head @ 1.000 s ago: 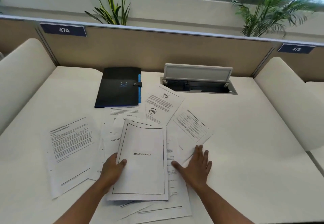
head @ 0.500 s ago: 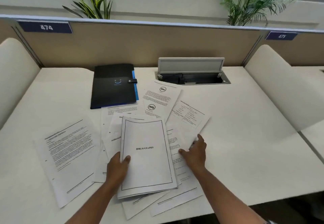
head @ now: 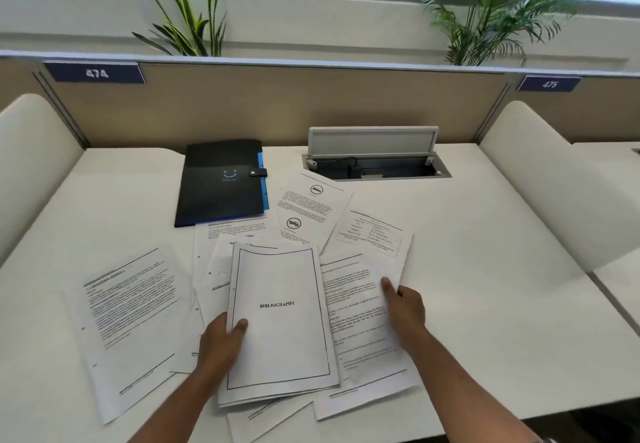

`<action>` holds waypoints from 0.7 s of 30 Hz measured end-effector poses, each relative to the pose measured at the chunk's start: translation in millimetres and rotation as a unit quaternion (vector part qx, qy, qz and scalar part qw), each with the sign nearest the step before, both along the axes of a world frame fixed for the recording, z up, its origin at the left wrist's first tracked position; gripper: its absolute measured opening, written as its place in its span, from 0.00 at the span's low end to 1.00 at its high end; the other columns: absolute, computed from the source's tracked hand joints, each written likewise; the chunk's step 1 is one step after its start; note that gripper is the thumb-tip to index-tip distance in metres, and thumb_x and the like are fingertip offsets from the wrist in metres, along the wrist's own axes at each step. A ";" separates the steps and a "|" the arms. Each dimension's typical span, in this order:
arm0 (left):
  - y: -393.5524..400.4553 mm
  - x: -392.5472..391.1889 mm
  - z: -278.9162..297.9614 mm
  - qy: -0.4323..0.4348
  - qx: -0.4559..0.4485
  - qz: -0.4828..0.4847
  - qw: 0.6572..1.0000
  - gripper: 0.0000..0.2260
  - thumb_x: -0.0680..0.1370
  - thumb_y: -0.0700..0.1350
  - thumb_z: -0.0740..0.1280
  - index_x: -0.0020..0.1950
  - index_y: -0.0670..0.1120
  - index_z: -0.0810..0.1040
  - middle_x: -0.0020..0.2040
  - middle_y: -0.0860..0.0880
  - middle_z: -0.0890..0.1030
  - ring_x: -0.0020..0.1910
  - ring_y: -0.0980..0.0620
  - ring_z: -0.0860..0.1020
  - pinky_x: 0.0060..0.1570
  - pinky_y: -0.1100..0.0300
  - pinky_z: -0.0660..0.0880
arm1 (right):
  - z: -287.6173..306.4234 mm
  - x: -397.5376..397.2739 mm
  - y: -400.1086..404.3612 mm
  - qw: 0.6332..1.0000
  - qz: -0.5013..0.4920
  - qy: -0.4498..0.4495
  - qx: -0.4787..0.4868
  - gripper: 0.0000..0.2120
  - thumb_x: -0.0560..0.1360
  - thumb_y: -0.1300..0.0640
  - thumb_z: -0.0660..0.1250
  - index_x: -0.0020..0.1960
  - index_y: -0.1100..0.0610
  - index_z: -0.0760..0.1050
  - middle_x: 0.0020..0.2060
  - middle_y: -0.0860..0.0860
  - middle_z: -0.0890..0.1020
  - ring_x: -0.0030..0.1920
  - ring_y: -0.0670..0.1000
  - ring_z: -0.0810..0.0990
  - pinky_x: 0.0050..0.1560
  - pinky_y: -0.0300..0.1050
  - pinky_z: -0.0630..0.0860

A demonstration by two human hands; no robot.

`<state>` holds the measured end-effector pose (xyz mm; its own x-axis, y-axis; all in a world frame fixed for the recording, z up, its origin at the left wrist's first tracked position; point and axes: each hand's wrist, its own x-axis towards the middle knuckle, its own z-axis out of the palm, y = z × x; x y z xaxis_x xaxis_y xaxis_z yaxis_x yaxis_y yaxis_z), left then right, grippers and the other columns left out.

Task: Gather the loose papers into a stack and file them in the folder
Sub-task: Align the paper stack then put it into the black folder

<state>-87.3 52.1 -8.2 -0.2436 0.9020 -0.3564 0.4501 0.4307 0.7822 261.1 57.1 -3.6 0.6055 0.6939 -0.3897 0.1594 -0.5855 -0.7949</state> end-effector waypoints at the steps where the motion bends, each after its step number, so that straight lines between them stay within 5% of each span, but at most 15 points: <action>1: 0.8 1.3 -0.7 0.003 -0.006 0.007 1.000 0.07 0.79 0.47 0.67 0.56 0.48 0.77 0.48 0.55 0.75 0.55 0.47 0.75 0.51 0.57 0.67 | 1.4 10.2 -0.1 1.000 -0.012 -0.021 -0.001 0.27 0.80 0.39 0.67 0.31 0.56 0.69 0.28 0.50 0.73 0.32 0.53 0.72 0.35 0.46 0.66; 4: -0.8 5.7 0.1 0.026 -0.013 0.026 0.999 0.16 0.80 0.48 0.66 0.64 0.40 0.75 0.60 0.44 0.79 0.61 0.43 0.75 0.53 0.57 0.66 | 5.4 32.8 -0.6 1.000 -0.005 -0.029 -0.002 0.22 0.79 0.38 0.67 0.37 0.55 0.74 0.34 0.49 0.79 0.38 0.55 0.78 0.39 0.48 0.72; 6: -3.7 9.3 1.4 0.036 -0.013 0.033 0.999 0.18 0.80 0.48 0.66 0.67 0.40 0.74 0.65 0.41 0.77 0.65 0.41 0.74 0.58 0.53 0.68 | 8.9 42.4 -0.3 0.998 0.038 0.040 0.010 0.18 0.76 0.44 0.76 0.56 0.55 0.76 0.48 0.49 0.84 0.51 0.54 0.82 0.55 0.53 0.79; 9: -9.6 14.2 1.9 0.071 -0.003 0.030 0.997 0.19 0.80 0.48 0.66 0.68 0.40 0.73 0.66 0.40 0.77 0.65 0.39 0.74 0.61 0.49 0.69 | 8.7 48.0 -4.2 0.988 0.116 0.090 0.035 0.41 0.69 0.62 0.82 0.73 0.50 0.63 0.59 0.47 0.80 0.58 0.51 0.79 0.63 0.50 0.77; 12: -14.2 22.7 6.4 0.098 0.012 0.042 0.994 0.15 0.80 0.47 0.66 0.64 0.41 0.75 0.61 0.39 0.80 0.61 0.38 0.76 0.54 0.50 0.69 | -0.8 52.0 -7.2 0.990 0.121 0.062 0.029 0.36 0.68 0.64 0.81 0.71 0.55 0.69 0.58 0.48 0.82 0.59 0.53 0.81 0.64 0.54 0.78; 16: -15.3 28.9 11.3 0.111 0.002 0.054 0.992 0.16 0.80 0.46 0.66 0.64 0.40 0.75 0.62 0.38 0.79 0.61 0.37 0.76 0.58 0.49 0.71 | 0.1 67.9 -5.2 0.990 0.132 0.034 0.016 0.10 0.74 0.53 0.78 0.51 0.56 0.82 0.47 0.50 0.86 0.50 0.55 0.85 0.56 0.52 0.81; 19: -14.3 31.2 14.0 0.103 -0.017 0.055 0.993 0.20 0.80 0.47 0.66 0.69 0.39 0.72 0.67 0.38 0.76 0.66 0.37 0.73 0.65 0.47 0.69 | 1.9 93.6 -6.6 0.990 0.141 0.011 0.016 0.12 0.79 0.46 0.72 0.53 0.54 0.84 0.47 0.48 0.88 0.49 0.53 0.86 0.55 0.51 0.81; 21: -14.7 34.2 17.0 0.088 -0.024 0.063 0.994 0.22 0.80 0.47 0.67 0.71 0.38 0.71 0.69 0.38 0.74 0.69 0.38 0.71 0.68 0.47 0.67 | 1.8 114.5 -8.9 0.992 0.127 -0.002 0.008 0.16 0.79 0.42 0.70 0.45 0.54 0.83 0.42 0.48 0.86 0.46 0.54 0.84 0.47 0.48 0.78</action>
<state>-53.1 37.4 8.7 -0.4153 0.8437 -0.3401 0.5182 0.5267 0.6738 375.6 48.2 -1.8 0.4108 0.8305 -0.3763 0.3031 -0.5136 -0.8027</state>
